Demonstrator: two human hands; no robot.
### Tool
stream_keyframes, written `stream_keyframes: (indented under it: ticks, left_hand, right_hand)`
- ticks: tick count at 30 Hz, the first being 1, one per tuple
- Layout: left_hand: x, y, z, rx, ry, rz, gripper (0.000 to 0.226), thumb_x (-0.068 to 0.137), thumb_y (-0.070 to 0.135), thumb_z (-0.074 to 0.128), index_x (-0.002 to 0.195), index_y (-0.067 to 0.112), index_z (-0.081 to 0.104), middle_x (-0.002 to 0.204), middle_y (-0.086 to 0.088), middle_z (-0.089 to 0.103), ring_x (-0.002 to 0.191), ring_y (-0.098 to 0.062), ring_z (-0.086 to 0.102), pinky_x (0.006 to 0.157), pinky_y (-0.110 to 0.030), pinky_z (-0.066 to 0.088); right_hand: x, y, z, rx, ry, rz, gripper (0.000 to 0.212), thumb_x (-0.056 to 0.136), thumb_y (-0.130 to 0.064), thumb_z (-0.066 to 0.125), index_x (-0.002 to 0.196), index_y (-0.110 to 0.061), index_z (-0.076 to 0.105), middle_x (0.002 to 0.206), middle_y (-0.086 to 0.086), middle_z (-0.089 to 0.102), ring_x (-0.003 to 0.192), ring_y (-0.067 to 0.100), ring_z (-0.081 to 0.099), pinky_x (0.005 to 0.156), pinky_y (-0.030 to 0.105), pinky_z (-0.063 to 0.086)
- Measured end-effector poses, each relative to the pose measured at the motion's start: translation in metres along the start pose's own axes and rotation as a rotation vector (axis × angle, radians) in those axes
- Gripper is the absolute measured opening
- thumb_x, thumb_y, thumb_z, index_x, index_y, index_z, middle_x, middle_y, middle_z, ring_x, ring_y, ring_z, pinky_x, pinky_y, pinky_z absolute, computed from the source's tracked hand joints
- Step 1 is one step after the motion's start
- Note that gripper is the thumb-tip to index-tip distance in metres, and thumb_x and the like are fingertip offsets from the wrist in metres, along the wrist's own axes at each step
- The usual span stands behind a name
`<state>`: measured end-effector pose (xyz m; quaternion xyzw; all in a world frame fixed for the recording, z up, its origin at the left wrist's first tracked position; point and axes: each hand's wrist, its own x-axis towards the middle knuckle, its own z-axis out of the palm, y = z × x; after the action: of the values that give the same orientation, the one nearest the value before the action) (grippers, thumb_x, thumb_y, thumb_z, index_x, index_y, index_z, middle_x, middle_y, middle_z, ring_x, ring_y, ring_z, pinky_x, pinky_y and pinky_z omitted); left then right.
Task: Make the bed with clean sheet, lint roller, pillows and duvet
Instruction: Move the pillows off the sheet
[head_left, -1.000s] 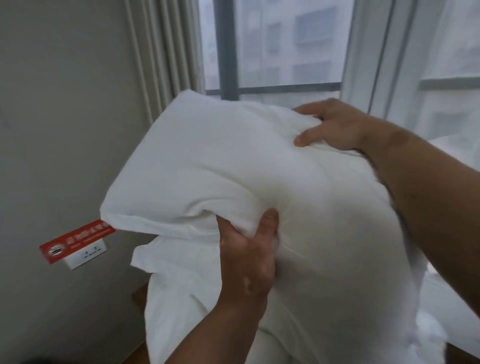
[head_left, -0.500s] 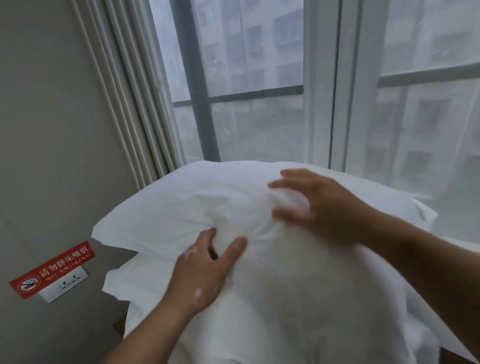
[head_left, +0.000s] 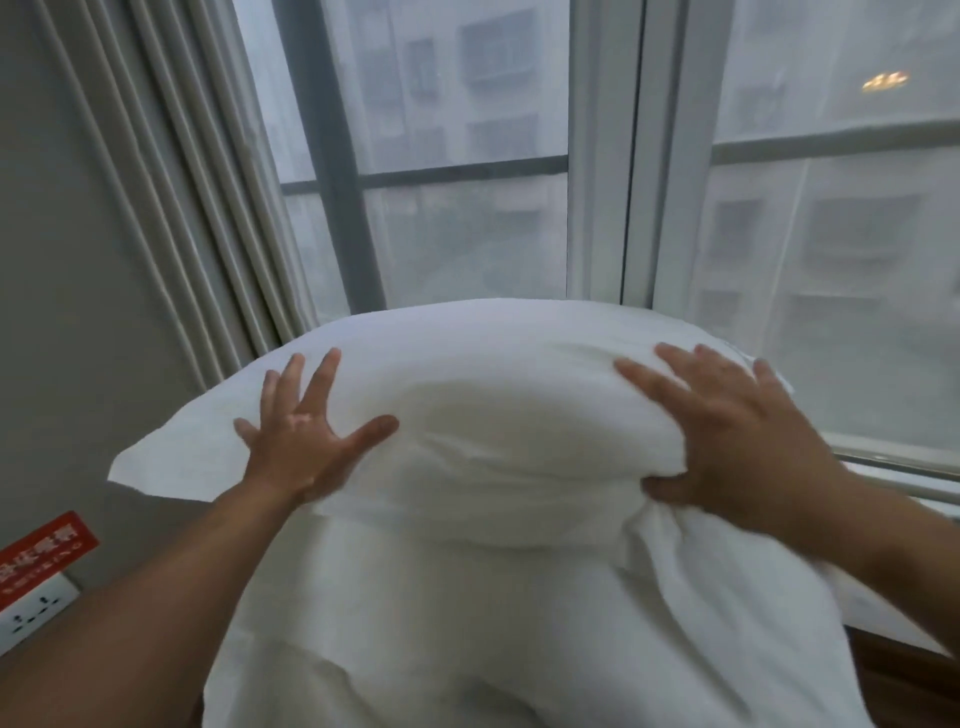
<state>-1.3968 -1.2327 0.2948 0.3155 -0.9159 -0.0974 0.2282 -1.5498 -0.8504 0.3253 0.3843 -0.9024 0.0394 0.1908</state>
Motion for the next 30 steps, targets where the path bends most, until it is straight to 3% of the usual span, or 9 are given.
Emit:
stream_keyframes:
  ticks: [5, 8, 12, 16, 19, 23, 25, 28, 30]
  left_hand:
    - [-0.003, 0.03, 0.024, -0.159, 0.042, 0.085, 0.101, 0.062, 0.101, 0.026, 0.149, 0.057, -0.002, 0.166, 0.003, -0.001, 0.153, -0.025, -0.002, 0.115, -0.069, 0.003]
    - [-0.009, 0.021, 0.04, -0.123, -0.014, 0.119, 0.097, 0.065, 0.101, 0.026, 0.147, 0.059, -0.003, 0.166, 0.004, -0.001, 0.153, -0.027, -0.003, 0.115, -0.069, 0.003]
    - [-0.015, -0.011, 0.053, -0.071, -0.157, 0.097, 0.1, 0.059, 0.104, 0.025, 0.145, 0.063, -0.009, 0.166, 0.008, -0.007, 0.153, -0.024, -0.008, 0.116, -0.068, 0.003]
    - [-0.023, -0.008, 0.046, -0.077, -0.149, 0.068, 0.099, 0.062, 0.101, 0.028, 0.146, 0.062, -0.005, 0.166, 0.007, -0.006, 0.153, -0.024, -0.008, 0.116, -0.066, 0.002]
    - [-0.036, -0.009, 0.041, -0.101, -0.062, 0.018, 0.096, 0.069, 0.097, 0.029, 0.15, 0.054, 0.001, 0.166, 0.004, 0.0, 0.153, -0.023, -0.002, 0.119, -0.06, 0.007]
    - [-0.095, -0.035, 0.055, -0.225, 0.075, -0.071, 0.092, 0.076, 0.086, 0.027, 0.155, 0.039, 0.018, 0.165, 0.001, 0.016, 0.152, -0.017, 0.01, 0.123, -0.039, 0.013]
    - [-0.143, -0.056, 0.072, -0.297, 0.069, -0.194, 0.089, 0.08, 0.084, 0.03, 0.155, 0.037, 0.02, 0.164, 0.002, 0.019, 0.151, -0.014, 0.013, 0.122, -0.032, 0.013]
    - [-0.23, -0.102, 0.098, -0.363, 0.007, -0.497, 0.082, 0.088, 0.075, 0.039, 0.156, 0.032, 0.023, 0.162, 0.002, 0.024, 0.15, -0.017, 0.019, 0.122, -0.036, 0.02]
    - [-0.291, -0.131, 0.104, -0.386, -0.021, -0.706, 0.083, 0.089, 0.072, 0.04, 0.155, 0.024, 0.027, 0.16, -0.004, 0.031, 0.147, -0.021, 0.025, 0.121, -0.038, 0.023]
  right_hand:
    - [0.007, 0.037, -0.021, 0.168, 0.016, 0.244, 0.116, 0.055, -0.061, 0.084, 0.149, -0.059, 0.015, 0.154, -0.005, 0.042, 0.134, 0.028, 0.048, 0.105, 0.05, 0.044]
    - [-0.013, 0.022, 0.018, 0.304, -0.064, 0.213, 0.126, 0.054, -0.061, 0.086, 0.139, -0.075, -0.006, 0.162, 0.001, 0.03, 0.146, 0.026, 0.035, 0.113, 0.045, 0.038]
    - [-0.048, -0.017, 0.077, 0.352, -0.091, 0.235, 0.126, 0.064, -0.061, 0.083, 0.148, -0.062, -0.012, 0.167, -0.01, -0.002, 0.154, 0.026, 0.009, 0.119, 0.048, 0.028]
    - [-0.048, -0.017, 0.064, 0.325, -0.098, 0.253, 0.127, 0.062, -0.063, 0.081, 0.152, -0.055, -0.008, 0.167, -0.004, 0.004, 0.153, 0.029, 0.011, 0.121, 0.048, 0.024]
    - [-0.053, -0.041, 0.046, 0.261, -0.058, 0.269, 0.121, 0.065, -0.049, 0.083, 0.158, -0.039, 0.005, 0.166, 0.004, 0.011, 0.152, 0.029, 0.013, 0.12, 0.052, 0.023]
    - [-0.078, -0.111, 0.048, 0.338, 0.309, -0.002, 0.084, 0.07, -0.041, 0.073, 0.146, -0.018, 0.045, 0.157, 0.016, 0.035, 0.146, 0.034, 0.033, 0.116, 0.059, 0.023]
    - [-0.089, -0.147, 0.064, 0.483, 0.374, -0.162, 0.066, 0.076, -0.042, 0.063, 0.137, -0.015, 0.057, 0.152, 0.017, 0.043, 0.145, 0.033, 0.036, 0.119, 0.059, 0.019]
    - [-0.109, -0.199, 0.101, 0.677, 0.202, -0.369, 0.056, 0.082, -0.036, 0.059, 0.134, -0.015, 0.06, 0.151, 0.009, 0.047, 0.144, 0.025, 0.04, 0.118, 0.058, 0.026]
    - [-0.126, -0.233, 0.127, 0.748, 0.009, -0.464, 0.054, 0.086, -0.038, 0.055, 0.138, -0.021, 0.056, 0.153, 0.001, 0.044, 0.142, 0.019, 0.041, 0.117, 0.048, 0.032]
